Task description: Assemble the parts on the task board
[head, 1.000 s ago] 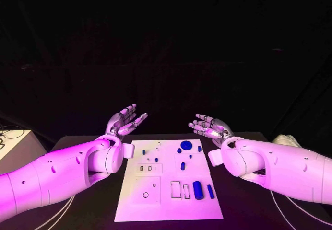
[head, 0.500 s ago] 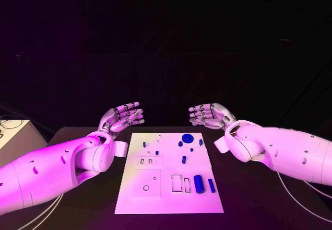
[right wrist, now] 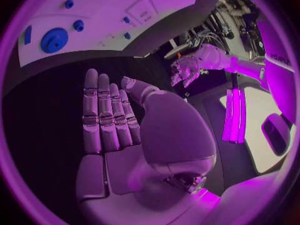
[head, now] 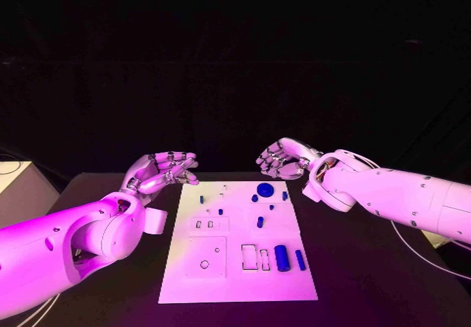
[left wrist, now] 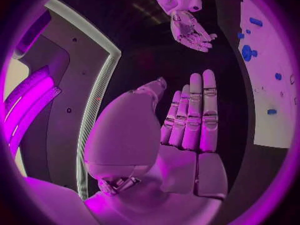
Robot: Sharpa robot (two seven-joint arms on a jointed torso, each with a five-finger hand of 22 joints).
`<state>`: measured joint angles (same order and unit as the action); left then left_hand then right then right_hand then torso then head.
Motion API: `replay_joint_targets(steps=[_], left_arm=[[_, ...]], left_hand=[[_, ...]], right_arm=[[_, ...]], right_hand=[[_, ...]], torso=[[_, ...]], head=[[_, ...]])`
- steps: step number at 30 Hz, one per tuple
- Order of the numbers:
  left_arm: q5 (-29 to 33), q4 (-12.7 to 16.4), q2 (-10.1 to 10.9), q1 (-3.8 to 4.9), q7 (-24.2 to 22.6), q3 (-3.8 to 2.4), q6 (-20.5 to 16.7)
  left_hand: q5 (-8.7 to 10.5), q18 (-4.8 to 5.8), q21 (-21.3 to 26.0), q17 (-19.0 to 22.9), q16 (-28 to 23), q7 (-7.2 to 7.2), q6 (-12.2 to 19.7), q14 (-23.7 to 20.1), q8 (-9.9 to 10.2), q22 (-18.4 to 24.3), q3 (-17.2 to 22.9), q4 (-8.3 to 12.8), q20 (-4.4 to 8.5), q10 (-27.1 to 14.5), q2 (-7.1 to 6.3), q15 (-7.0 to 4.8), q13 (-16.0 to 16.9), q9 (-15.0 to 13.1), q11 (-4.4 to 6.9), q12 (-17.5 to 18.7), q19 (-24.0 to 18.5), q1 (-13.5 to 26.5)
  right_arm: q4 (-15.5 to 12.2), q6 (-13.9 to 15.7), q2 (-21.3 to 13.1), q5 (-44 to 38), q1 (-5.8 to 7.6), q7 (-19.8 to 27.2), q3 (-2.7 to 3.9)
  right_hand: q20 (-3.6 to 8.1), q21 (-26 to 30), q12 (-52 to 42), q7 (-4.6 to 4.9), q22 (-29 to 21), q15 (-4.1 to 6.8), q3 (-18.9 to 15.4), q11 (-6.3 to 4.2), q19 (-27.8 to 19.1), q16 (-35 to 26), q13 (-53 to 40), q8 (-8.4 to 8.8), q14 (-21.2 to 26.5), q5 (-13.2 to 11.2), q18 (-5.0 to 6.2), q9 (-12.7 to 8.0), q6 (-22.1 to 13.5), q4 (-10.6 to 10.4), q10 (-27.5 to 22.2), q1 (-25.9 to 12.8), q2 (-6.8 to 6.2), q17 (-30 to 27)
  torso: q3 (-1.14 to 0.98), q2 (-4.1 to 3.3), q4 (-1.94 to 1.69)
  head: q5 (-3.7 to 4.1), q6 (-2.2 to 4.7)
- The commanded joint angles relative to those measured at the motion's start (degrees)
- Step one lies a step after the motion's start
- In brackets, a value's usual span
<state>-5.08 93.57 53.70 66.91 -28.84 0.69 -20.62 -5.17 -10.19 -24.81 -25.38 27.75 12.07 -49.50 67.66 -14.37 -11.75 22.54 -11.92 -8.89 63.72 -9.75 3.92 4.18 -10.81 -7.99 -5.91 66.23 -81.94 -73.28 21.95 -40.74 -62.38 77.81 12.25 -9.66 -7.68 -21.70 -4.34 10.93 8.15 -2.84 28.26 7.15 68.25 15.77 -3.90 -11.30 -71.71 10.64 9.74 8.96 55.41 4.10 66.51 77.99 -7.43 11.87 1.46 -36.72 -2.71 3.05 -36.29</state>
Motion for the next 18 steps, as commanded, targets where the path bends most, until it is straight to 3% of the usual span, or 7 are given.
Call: replay_joint_targets(steps=[1, 7, 8, 10, 11, 18], left_arm=[[0.1, 1.9, 1.0, 0.28, 0.7, -0.08, 3.0], [0.8, 4.4, 2.8, 0.96, 1.7, -0.11, 3.9], [0.8, 4.8, 3.0, 1.08, 1.8, -0.11, 4.0], [0.9, 5.6, 3.4, 1.35, 2.1, -0.11, 4.1], [0.9, 5.9, 3.6, 1.49, 2.2, -0.11, 4.2], [1.0, 7.5, 4.4, 2.09, 2.7, -0.11, 4.9]], left_hand=[[0.23, -0.04, -3.6, -4.7, 5.4, 0.22, -0.1, -1.4, 0.3, -2.3, 1.3, 0.3, 0.61, 0.7, -0.57, -0.17, 0.2, -0.4, -0.1, 0.5, -0.8, 0.8], [0.29, -0.02, -8.4, -9.0, 11.2, 0.37, 0.7, -2.4, 0.6, -5.4, 2.1, 0.7, 0.52, 0.3, -1.11, -0.34, 0.5, -0.9, -0.16, 0.5, -1.6, 2.3], [0.31, -0.03, -9.2, -9.5, 12.0, 0.35, 0.8, -2.6, 0.6, -5.9, 2.1, 0.6, 0.48, 0.3, -1.11, -0.35, 0.6, -1.0, -0.15, 0.4, -1.9, 2.6], [0.32, -0.06, -9.9, -10.0, 12.9, 0.34, 0.9, -2.8, 0.5, -6.4, 2.2, 0.7, 0.46, 0.2, -1.15, -0.35, 0.7, -1.2, -0.14, 0.3, -2.2, 2.9], [0.31, -0.06, -10.0, -10.1, 13.0, 0.34, 0.9, -2.8, 0.5, -6.4, 2.2, 0.7, 0.46, 0.2, -1.15, -0.35, 0.7, -1.2, -0.15, 0.2, -2.2, 2.9], [0.32, -0.07, -10.7, -10.5, 13.6, 0.41, 1.1, -3.1, 0.6, -6.9, 2.3, 0.7, 0.4, -0.1, -1.15, -0.3, 0.7, -1.3, -0.21, 0.2, -2.7, 3.1]], right_arm=[[-0.2, -3.3, 0.1, -15.8, 0.53, -5.8, 0.07], [-0.5, -5.9, 0.5, -24.3, 1.2, -10.7, 0.09], [-0.6, -6.1, 0.6, -25.4, 1.25, -11.4, 0.09], [-0.9, -6.7, 0.8, -27.4, 1.32, -12.8, 0.09], [-1.0, -7.1, 0.9, -28.2, 1.34, -13.4, 0.09], [-0.8, -8.8, 2.0, -31.8, 1.33, -17.0, 0.06]], right_hand=[[3.46, -9.9, 0.6, -1.78, 5.3, 3.55, 1.4, -2.68, 8.6, 8.2, -0.6, 0.15, -11.1, -0.5, 0.53, 0.8, 4.0, 0.0, 6.9, -0.9, -2.56, 8.9], [4.0, -16.5, 0.7, -2.4, 10.3, 3.69, 4.0, -3.02, 9.9, 18.5, -1.1, 1.49, -12.2, -0.7, 0.44, 1.8, 3.8, -1.7, 6.6, -3.2, -5.47, 19.2], [4.02, -23.3, 0.7, -2.51, 18.8, 3.71, 4.5, -3.05, 11.5, 21.1, -1.2, 1.7, -12.6, -0.6, -0.65, 2.0, 3.6, -2.1, 6.4, -3.6, -5.88, 21.3], [4.0, -28.2, 0.8, -2.51, 24.8, 3.6, 4.7, -3.02, 12.4, 23.2, -1.1, 1.88, -12.6, -0.6, -1.41, 2.3, 3.4, -2.6, 5.6, -4.1, -6.47, 23.0], [3.9, -33.3, 0.7, -2.56, 31.0, 3.44, 5.2, -2.91, 12.9, 28.9, -1.1, 2.01, -12.6, -0.6, -2.12, 2.8, 3.2, -3.1, 4.9, -4.3, -7.07, 28.1], [3.52, -44.5, 0.7, -2.93, 45.1, 3.53, 5.1, -2.9, 13.7, 42.4, -0.7, 2.47, -13.2, -0.6, -3.71, 4.3, 2.1, -4.4, 3.0, -4.7, -8.11, 40.5]], torso=[[0.53, -1.54, -0.89], [0.95, -2.69, -1.48], [1.04, -2.95, -1.6], [1.14, -3.33, -1.82], [1.19, -3.48, -1.92], [1.47, -4.28, -2.46]], head=[[0.73, 0.07], [1.26, 0.35], [1.37, 0.44], [1.55, 0.49], [1.65, 0.43], [2.06, 0.35]])
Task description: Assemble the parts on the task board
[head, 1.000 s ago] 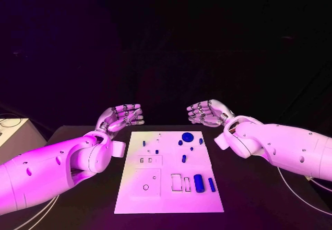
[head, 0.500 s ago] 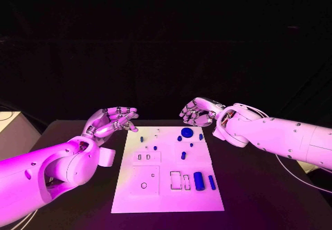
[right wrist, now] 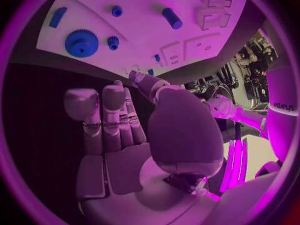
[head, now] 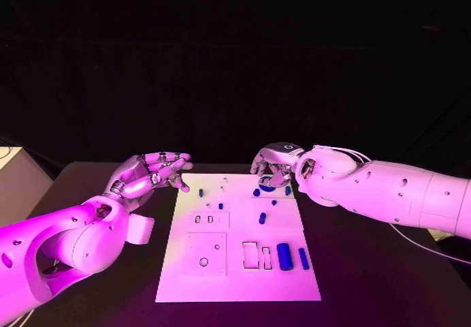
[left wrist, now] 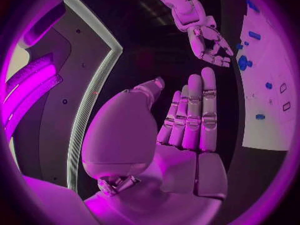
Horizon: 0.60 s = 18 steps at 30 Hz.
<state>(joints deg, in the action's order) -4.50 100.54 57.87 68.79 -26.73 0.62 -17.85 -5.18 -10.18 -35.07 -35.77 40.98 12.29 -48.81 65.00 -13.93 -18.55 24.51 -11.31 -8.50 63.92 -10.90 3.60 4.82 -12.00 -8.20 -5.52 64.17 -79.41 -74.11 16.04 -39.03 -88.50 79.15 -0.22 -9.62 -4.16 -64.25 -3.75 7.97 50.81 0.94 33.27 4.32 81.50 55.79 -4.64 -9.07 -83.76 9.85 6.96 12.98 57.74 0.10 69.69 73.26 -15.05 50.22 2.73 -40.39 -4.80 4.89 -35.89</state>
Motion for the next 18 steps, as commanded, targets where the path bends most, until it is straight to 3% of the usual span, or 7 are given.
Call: replay_joint_targets(steps=[1, 8, 13, 18], left_arm=[[0.4, 0.7, 0.3, 0.26, 0.6, -0.04, 2.4], [0.4, 0.7, 0.7, 0.41, 1.0, -0.04, 3.6], [-0.1, 0.5, 0.9, 0.45, 1.4, -0.04, 4.5], [-0.5, 0.4, 1.1, 0.47, 1.7, -0.03, 4.9]], left_hand=[[0.32, -0.08, -0.6, -0.2, 0.5, 0.21, 0.5, -0.5, 0.2, -0.2, 0.4, 0.1, 0.0, -0.4, 0.01, 0.05, 0.1, -0.1, -0.02, -0.2, -0.7, 0.6], [0.39, -0.18, -4.6, -1.5, 3.1, 0.27, 1.1, -0.7, 0.1, -2.6, 0.8, 0.3, 0.03, -1.0, 0.08, 0.0, 0.3, -0.5, -0.06, -0.5, 0.0, 1.0], [0.37, -0.18, -5.6, -1.7, 3.5, 0.31, 1.3, -1.1, 0.1, -3.2, 0.9, 0.4, 0.0, -1.3, 0.15, 0.05, 0.4, -0.6, -0.11, -0.6, -0.3, 1.0], [0.4, -0.2, -6.9, -1.9, 4.0, 0.31, 1.4, -1.4, 0.1, -4.0, 1.1, 0.5, -0.03, -1.5, 0.16, 0.07, 0.5, -0.8, -0.12, -0.8, -0.4, 1.2]], right_arm=[[0.0, -3.1, 0.3, -6.4, -0.05, -5.2, 0.02], [0.1, -3.0, 0.7, -8.3, -0.35, -8.1, -0.02], [0.1, -4.1, 0.8, -9.7, -0.72, -10.3, -0.05], [0.3, -4.9, 0.9, -10.3, -1.3, -11.2, -0.1]], right_hand=[[-0.04, -2.3, 0.0, -0.07, 2.8, -0.18, 0.2, -0.11, 0.2, 2.9, -0.1, 0.0, -1.0, 0.7, -0.91, 0.6, 0.1, -0.5, 0.3, 0.0, -0.44, 2.5], [-0.2, -8.7, 0.1, -0.18, 11.6, 0.19, 0.9, -0.46, 1.5, 10.0, -0.6, -0.66, -1.8, 1.1, -2.1, 1.8, 1.0, -0.7, 2.3, 0.2, -0.52, 9.1], [-0.38, -9.9, 0.2, -0.21, 13.0, 0.04, 0.1, -0.36, 1.4, 11.6, -0.5, -0.19, -1.8, 1.1, -2.21, 2.1, 0.0, -1.4, 1.2, -1.2, -1.33, 10.2], [-0.4, -10.3, 0.3, -0.36, 13.4, 0.13, -1.2, -0.48, 1.3, 12.7, -0.5, 0.1, -1.8, 0.3, -2.18, 2.3, -0.6, -1.6, 0.1, -1.7, -1.42, 11.0]], torso=[[0.22, -0.72, -0.42], [0.15, -0.9, -0.88], [0.18, -1.18, -1.2], [0.11, -1.47, -1.21]], head=[[0.22, 0.0], [0.4, 0.05], [0.55, -0.1], [0.54, 0.11]])
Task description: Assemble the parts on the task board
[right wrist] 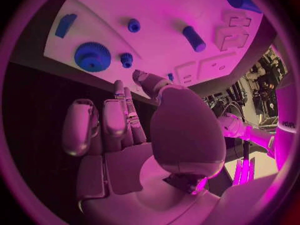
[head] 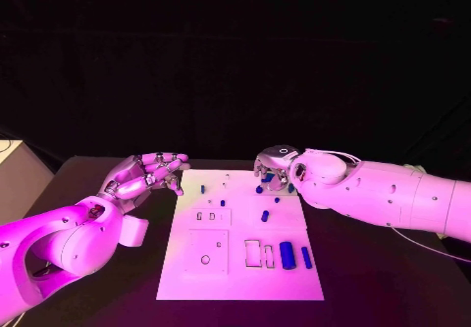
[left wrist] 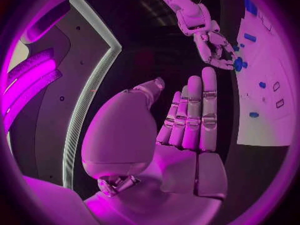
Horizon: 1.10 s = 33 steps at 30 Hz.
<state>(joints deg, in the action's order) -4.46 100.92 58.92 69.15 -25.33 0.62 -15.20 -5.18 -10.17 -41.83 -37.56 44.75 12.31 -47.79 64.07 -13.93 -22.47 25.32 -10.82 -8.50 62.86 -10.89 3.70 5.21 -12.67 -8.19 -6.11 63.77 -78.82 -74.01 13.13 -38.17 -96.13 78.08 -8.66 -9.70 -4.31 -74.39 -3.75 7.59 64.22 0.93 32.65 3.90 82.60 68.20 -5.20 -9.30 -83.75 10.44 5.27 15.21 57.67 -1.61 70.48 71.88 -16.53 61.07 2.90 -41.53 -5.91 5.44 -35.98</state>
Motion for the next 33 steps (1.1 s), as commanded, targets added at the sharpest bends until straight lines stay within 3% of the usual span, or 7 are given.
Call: replay_joint_targets(steps=[1, 9, 11, 21, 25, 29, 33], left_arm=[[-0.5, 0.0, 0.1, 0.12, 0.3, -0.04, 2.3], [-0.7, 0.2, 0.5, 0.3, 0.5, -0.05, 2.4], [-0.7, 0.2, 0.5, 0.35, 0.5, -0.05, 2.4], [-0.8, 0.4, 0.6, 0.54, 0.7, -0.05, 2.5], [-0.8, 0.3, 0.7, 0.58, 0.9, -0.05, 2.6], [-0.8, 0.4, 0.7, 0.6, 0.8, -0.06, 2.4], [-0.8, 0.4, 0.7, 0.63, 0.8, -0.06, 2.2]], left_hand=[[0.4, -0.21, -0.3, -0.1, 0.3, 0.29, 0.4, -0.5, 0.1, -0.2, 0.3, 0.0, -0.04, -0.4, 0.15, -0.03, 0.1, -0.1, -0.14, -0.2, -0.1, 0.6], [0.39, -0.2, -0.8, -0.1, 0.4, 0.32, 0.6, -0.7, 0.1, -0.5, 0.4, 0.0, -0.06, -0.6, 0.12, 0.0, 0.1, -0.2, -0.18, -0.2, -0.3, 0.6], [0.39, -0.2, -0.8, -0.1, 0.4, 0.32, 0.6, -0.7, 0.1, -0.5, 0.4, 0.0, -0.06, -0.6, 0.12, 0.0, 0.1, -0.2, -0.18, -0.2, -0.3, 0.6], [0.39, -0.2, -1.0, -0.1, 0.5, 0.34, 0.6, -0.8, 0.1, -0.6, 0.4, 0.0, -0.09, -0.7, 0.14, 0.02, 0.1, -0.2, -0.2, -0.3, -0.4, 0.7], [0.38, -0.2, -1.1, -0.1, 0.5, 0.35, 0.7, -0.9, 0.1, -0.7, 0.4, 0.0, -0.1, -0.7, 0.16, 0.04, 0.1, -0.2, -0.21, -0.3, -0.5, 0.7], [0.37, -0.2, -1.2, -0.1, 0.5, 0.37, 0.7, -1.0, 0.1, -0.8, 0.5, 0.1, -0.11, -0.8, 0.21, 0.05, 0.1, -0.2, -0.23, -0.3, -0.6, 0.6], [0.37, -0.2, -1.3, -0.1, 0.5, 0.38, 0.7, -1.0, 0.1, -0.9, 0.5, 0.1, -0.12, -0.8, 0.25, 0.06, 0.1, -0.2, -0.24, -0.3, -0.7, 0.6]], right_arm=[[0.3, -2.0, 0.1, -2.7, -0.34, -2.7, -0.02], [1.2, -1.5, 0.6, -2.7, -1.06, -2.9, -0.03], [1.5, -1.1, 0.8, -2.7, -1.21, -2.8, -0.03], [2.1, 0.3, 1.4, -2.1, -1.67, -2.2, -0.02], [2.1, 0.4, 1.6, -1.6, -1.74, -1.9, -0.02], [2.2, 0.6, 1.6, -0.8, -1.76, -1.6, -0.02], [2.5, 0.8, 1.6, -0.2, -1.78, -1.2, -0.02]], right_hand=[[-0.26, -0.2, 0.3, 0.01, 0.1, 0.14, -0.7, -0.04, 0.2, 0.5, 0.1, 0.35, -1.8, -0.3, -0.49, 0.1, -0.5, 0.1, -0.9, -0.3, 0.11, 0.3], [-0.32, -0.7, 0.3, -0.02, 0.9, 0.05, -1.0, 0.09, 0.3, 0.6, 0.3, 0.23, -1.8, -0.1, -0.6, 0.4, -0.3, 0.1, -1.9, 0.2, 0.4, 0.1], [-0.3, -2.1, 0.3, -0.02, 3.2, 0.0, -1.1, 0.12, 0.9, 0.5, 0.3, 0.17, -1.7, -0.1, -1.02, 0.4, -0.2, 0.1, -2.0, 0.2, 0.49, -0.3], [-0.37, -1.9, 0.1, -0.03, 2.8, -0.08, -0.5, 0.22, 0.8, 1.0, 0.3, -0.3, -1.8, 0.3, -0.92, 0.9, 0.6, 0.0, -1.9, 0.8, 1.27, -0.2], [-0.39, -2.0, -0.1, -0.04, 2.9, -0.05, 0.1, 0.17, 0.8, 1.4, 0.2, -0.45, -1.8, 0.6, -0.91, 1.1, 0.9, -0.1, -1.3, 1.0, 1.82, -0.1], [-0.38, -2.0, -0.2, 0.05, 3.0, 0.0, 1.0, 0.12, 0.8, 1.8, 0.1, -0.84, -1.7, 0.5, -0.92, 1.5, 1.6, -0.3, -0.4, 1.3, 2.68, -0.1], [-0.25, -2.4, -0.3, -0.14, 3.6, 0.22, 2.8, -0.19, 0.9, 2.5, -0.3, -1.67, -1.7, -1.8, -0.99, 2.3, 2.8, -0.3, 1.2, 2.2, 4.34, 0.2]], torso=[[-0.06, -0.38, -0.12], [0.0, -0.88, -0.31], [0.04, -1.0, -0.42], [0.24, -1.48, -0.79], [0.27, -1.6, -0.83], [0.29, -1.79, -0.86], [0.36, -1.79, -0.91]], head=[[0.05, 0.15], [0.22, 0.15], [0.27, 0.16], [0.34, 0.26], [0.42, 0.32], [0.62, 1.06], [0.58, 1.0]])
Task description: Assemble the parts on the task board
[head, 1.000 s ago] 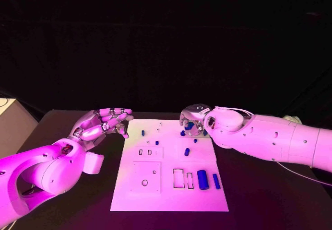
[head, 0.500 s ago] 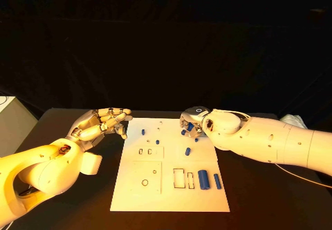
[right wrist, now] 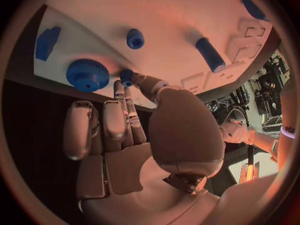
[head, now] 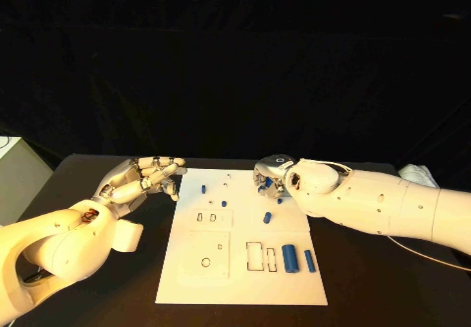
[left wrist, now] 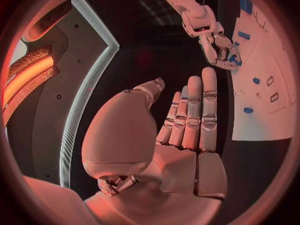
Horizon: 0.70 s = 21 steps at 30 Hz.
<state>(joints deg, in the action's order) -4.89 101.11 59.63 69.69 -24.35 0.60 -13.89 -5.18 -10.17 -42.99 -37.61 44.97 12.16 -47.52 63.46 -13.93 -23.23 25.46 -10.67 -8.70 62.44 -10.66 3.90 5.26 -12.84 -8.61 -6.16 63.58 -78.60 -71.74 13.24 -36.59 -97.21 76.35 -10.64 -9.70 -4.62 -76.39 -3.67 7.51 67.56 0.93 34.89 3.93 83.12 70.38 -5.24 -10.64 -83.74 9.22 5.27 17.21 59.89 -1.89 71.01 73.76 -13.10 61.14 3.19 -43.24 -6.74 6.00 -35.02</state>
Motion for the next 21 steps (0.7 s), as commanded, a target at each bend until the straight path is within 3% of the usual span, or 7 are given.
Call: replay_joint_targets(steps=[1, 11, 18, 21], left_arm=[[-0.4, 0.2, 0.0, 0.1, -0.2, -0.04, 0.9], [-0.4, 0.1, 0.1, 0.13, -0.1, -0.05, 0.9], [-0.4, 0.1, 0.1, 0.15, 0.0, -0.05, 0.9], [-0.4, 0.0, 0.1, 0.16, 0.0, -0.05, 1.0]], left_hand=[[0.37, -0.21, -0.1, -0.1, 0.3, 0.53, 0.5, -0.4, 0.1, -0.1, 0.4, -0.1, 0.08, -0.4, 0.02, -0.14, 0.1, -0.1, 0.18, -0.2, -0.5, 0.4], [0.39, -0.2, -0.3, -0.1, 0.3, 0.56, 0.5, -0.5, 0.1, -0.2, 0.4, -0.1, 0.06, -0.5, 0.09, -0.12, 0.1, -0.1, 0.15, -0.2, -0.6, 0.4], [0.39, -0.2, -0.3, -0.1, 0.3, 0.56, 0.5, -0.5, 0.1, -0.2, 0.4, -0.1, 0.06, -0.5, 0.09, -0.12, 0.1, -0.1, 0.15, -0.2, -0.6, 0.4], [0.41, -0.21, -0.4, -0.1, 0.4, 0.58, 0.5, -0.5, 0.1, -0.3, 0.5, -0.1, 0.04, -0.5, 0.16, -0.1, 0.1, -0.1, 0.13, -0.3, -0.8, 0.4]], right_arm=[[0.2, 0.8, 0.1, 1.0, -0.05, 0.9, -0.03], [0.2, 1.2, 0.1, 0.7, -0.1, 0.6, -0.03], [-0.2, 4.3, 0.0, 0.1, -0.13, 0.3, -0.02], [-0.8, 6.1, -0.3, 0.0, -0.14, 0.2, -0.01]], right_hand=[[0.08, -0.4, -0.4, -0.1, 0.4, 0.26, 0.7, -0.27, 0.4, 0.5, -0.3, -0.45, -1.7, -0.6, -0.99, 0.4, 0.7, 0.0, 0.8, 0.3, 1.03, 0.2], [0.7, -1.2, -0.5, -0.82, 1.7, 0.97, 1.7, -1.14, 0.7, 1.5, -1.1, -2.51, -1.7, -0.3, -1.19, 2.7, 2.6, 1.6, 3.3, 2.0, 2.74, 0.5], [0.82, -1.3, -0.3, -0.62, 2.0, 1.01, 2.2, -1.13, 0.7, 1.6, -1.5, -2.84, -1.6, 0.6, -1.24, 3.5, 2.4, 3.0, 3.6, 3.0, 2.8, 0.3], [0.78, -1.4, -0.2, -0.47, 2.2, 0.94, 2.3, -1.03, 0.7, 1.8, -1.7, -3.01, -1.6, 2.1, -1.26, 4.0, 2.2, 3.5, 3.8, 2.9, 2.58, 0.3]], torso=[[0.07, -0.1, -0.1], [0.11, -0.25, -0.19], [0.11, -0.29, -0.29], [0.16, -0.31, -0.34]], head=[[0.03, -0.04], [0.1, -0.07], [0.18, -0.19], [0.22, -0.21]])
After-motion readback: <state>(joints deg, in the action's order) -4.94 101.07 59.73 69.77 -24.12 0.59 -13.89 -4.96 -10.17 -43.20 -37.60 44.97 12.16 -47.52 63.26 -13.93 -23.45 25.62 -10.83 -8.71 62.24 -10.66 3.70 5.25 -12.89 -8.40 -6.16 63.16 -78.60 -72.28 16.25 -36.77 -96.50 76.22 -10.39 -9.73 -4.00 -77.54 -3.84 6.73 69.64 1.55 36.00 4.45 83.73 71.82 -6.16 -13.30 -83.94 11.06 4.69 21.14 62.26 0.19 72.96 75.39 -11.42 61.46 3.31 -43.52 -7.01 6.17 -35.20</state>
